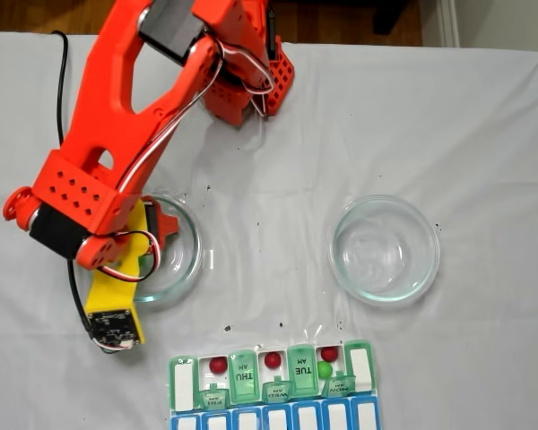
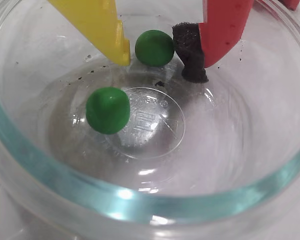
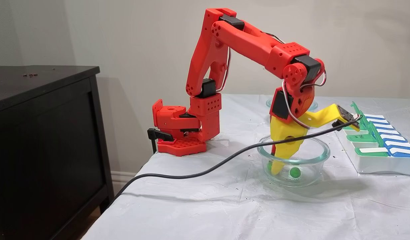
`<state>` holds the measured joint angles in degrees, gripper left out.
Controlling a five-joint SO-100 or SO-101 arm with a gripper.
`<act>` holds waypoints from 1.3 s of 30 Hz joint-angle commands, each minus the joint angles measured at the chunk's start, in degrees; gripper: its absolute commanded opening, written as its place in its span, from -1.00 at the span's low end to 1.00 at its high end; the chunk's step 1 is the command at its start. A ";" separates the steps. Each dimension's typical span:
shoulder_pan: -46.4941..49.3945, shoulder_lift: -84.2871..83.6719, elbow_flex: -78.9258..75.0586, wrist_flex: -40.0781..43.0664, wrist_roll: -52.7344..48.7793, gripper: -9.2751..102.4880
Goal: Sort medicines into box.
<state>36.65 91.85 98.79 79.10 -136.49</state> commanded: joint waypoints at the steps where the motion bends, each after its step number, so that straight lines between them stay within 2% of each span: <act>1: 2.29 4.92 0.62 -0.88 -1.85 -0.49; 24: 4.22 4.75 0.26 5.01 -8.44 -0.56; 39: 4.57 8.61 6.68 4.83 -6.68 -0.83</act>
<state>38.58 95.71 105.21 83.58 -144.05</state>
